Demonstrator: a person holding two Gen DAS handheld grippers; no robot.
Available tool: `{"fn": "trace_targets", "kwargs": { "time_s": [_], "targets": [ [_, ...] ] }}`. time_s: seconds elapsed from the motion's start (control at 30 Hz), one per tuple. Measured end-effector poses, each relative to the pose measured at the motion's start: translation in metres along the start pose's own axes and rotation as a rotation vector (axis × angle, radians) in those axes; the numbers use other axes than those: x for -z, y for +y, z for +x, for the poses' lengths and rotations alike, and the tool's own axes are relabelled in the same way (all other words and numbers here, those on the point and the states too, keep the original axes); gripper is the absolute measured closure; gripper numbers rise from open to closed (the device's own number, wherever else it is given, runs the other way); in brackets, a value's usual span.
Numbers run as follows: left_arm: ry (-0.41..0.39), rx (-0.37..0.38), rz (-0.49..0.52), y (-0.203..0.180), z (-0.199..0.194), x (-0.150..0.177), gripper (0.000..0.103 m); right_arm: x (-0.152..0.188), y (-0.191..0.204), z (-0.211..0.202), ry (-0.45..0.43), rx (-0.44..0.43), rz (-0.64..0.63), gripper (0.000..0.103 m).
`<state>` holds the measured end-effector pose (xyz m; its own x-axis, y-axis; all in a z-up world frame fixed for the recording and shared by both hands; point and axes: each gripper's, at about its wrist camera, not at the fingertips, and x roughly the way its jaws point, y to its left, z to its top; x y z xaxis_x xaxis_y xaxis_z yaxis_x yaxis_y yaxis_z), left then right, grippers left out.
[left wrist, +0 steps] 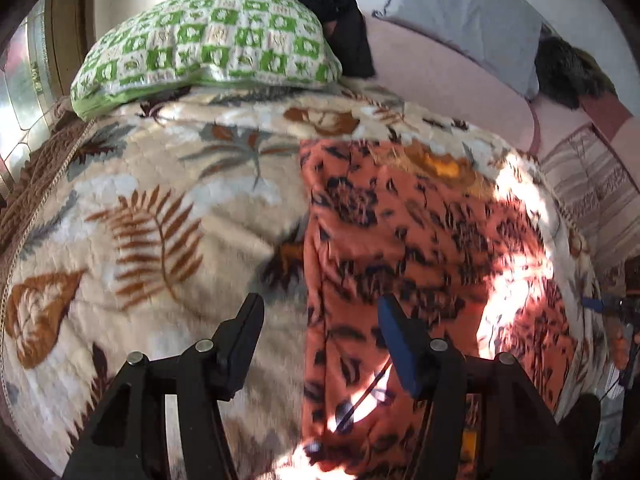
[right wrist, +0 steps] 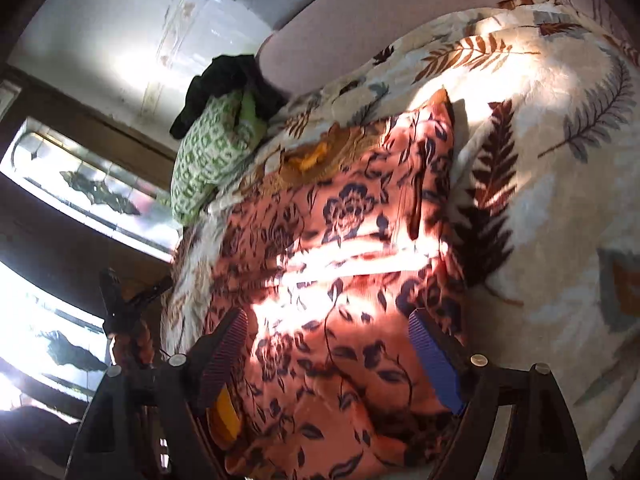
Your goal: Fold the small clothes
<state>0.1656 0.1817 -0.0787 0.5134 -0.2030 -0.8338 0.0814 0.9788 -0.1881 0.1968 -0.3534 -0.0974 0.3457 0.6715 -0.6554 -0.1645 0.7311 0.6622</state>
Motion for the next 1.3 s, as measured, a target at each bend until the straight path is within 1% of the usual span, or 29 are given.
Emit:
{"fn": "trace_targets", "kwargs": {
  "time_s": [0.07, 0.1, 0.13, 0.2, 0.27, 0.3, 0.37, 0.47, 0.6, 0.67, 0.77, 0.83, 0.9, 0.97, 1.0, 1.03, 1.07, 1.1, 1.13, 1.17, 1.23, 1.3],
  "targets": [
    [0.016, -0.014, 0.095, -0.011, -0.011, 0.036, 0.043, 0.035, 0.015, 0.003, 0.069, 0.052, -0.094, 0.018],
    [0.008, -0.034, 0.150, -0.017, -0.017, 0.049, 0.043, 0.049, 0.023, 0.004, 0.091, 0.068, -0.148, 0.018],
    [-0.015, -0.065, 0.206, -0.023, -0.025, 0.059, 0.043, 0.059, 0.031, 0.005, 0.112, 0.085, -0.198, 0.018],
    [-0.060, -0.119, 0.350, -0.035, -0.034, 0.077, 0.043, 0.074, 0.046, 0.007, 0.131, 0.158, -0.293, 0.018],
    [-0.063, -0.163, 0.453, -0.044, -0.038, 0.085, 0.043, 0.082, 0.058, 0.008, 0.143, 0.202, -0.362, 0.018],
    [-0.060, -0.146, 0.496, -0.051, -0.040, 0.088, 0.043, 0.084, 0.063, 0.009, 0.142, 0.214, -0.380, 0.018],
    [-0.042, -0.067, 0.582, -0.067, -0.040, 0.088, 0.043, 0.092, 0.072, 0.010, 0.148, 0.235, -0.411, 0.018],
    [0.010, -0.001, 0.700, -0.090, -0.021, 0.081, 0.042, 0.103, 0.078, 0.013, 0.179, 0.219, -0.437, 0.018],
    [0.170, 0.078, 0.763, -0.099, 0.016, 0.073, 0.042, 0.106, 0.075, 0.013, 0.206, 0.207, -0.447, 0.018],
    [0.192, 0.090, 0.780, -0.099, 0.026, 0.074, 0.042, 0.101, 0.069, 0.014, 0.232, 0.210, -0.449, 0.018],
    [0.219, 0.114, 0.794, -0.099, 0.032, 0.075, 0.042, 0.087, 0.065, 0.025, 0.274, 0.221, -0.496, 0.018],
    [0.219, 0.136, 0.795, -0.099, 0.033, 0.075, 0.042, 0.073, 0.064, 0.039, 0.299, 0.230, -0.531, 0.019],
    [0.225, 0.146, 0.792, -0.098, 0.037, 0.075, 0.042, 0.059, 0.064, 0.057, 0.322, 0.216, -0.557, 0.019],
    [0.221, 0.156, 0.785, -0.096, 0.040, 0.073, 0.044, 0.054, 0.064, 0.081, 0.374, 0.211, -0.596, 0.020],
    [0.220, 0.165, 0.778, -0.095, 0.041, 0.072, 0.054, 0.056, 0.064, 0.095, 0.427, 0.222, -0.620, 0.022],
    [0.229, 0.177, 0.765, -0.094, 0.043, 0.070, 0.063, 0.061, 0.061, 0.109, 0.484, 0.246, -0.646, 0.038],
    [0.228, 0.177, 0.745, -0.092, 0.044, 0.069, 0.078, 0.065, 0.058, 0.120, 0.525, 0.294, -0.657, 0.056],
    [0.218, 0.168, 0.735, -0.091, 0.044, 0.068, 0.093, 0.065, 0.058, 0.120, 0.514, 0.298, -0.650, 0.057],
    [0.214, 0.162, 0.732, -0.090, 0.043, 0.068, 0.096, 0.062, 0.058, 0.115, 0.499, 0.286, -0.630, 0.075],
    [0.209, 0.163, 0.728, -0.089, 0.041, 0.067, 0.098, 0.061, 0.058, 0.109, 0.484, 0.293, -0.623, 0.092],
    [0.184, 0.153, 0.726, -0.088, 0.036, 0.069, 0.098, 0.060, 0.058, 0.100, 0.463, 0.300, -0.606, 0.094],
    [0.152, 0.148, 0.715, -0.087, 0.026, 0.069, 0.099, 0.063, 0.064, 0.091, 0.449, 0.310, -0.619, 0.094]
  ]
}}
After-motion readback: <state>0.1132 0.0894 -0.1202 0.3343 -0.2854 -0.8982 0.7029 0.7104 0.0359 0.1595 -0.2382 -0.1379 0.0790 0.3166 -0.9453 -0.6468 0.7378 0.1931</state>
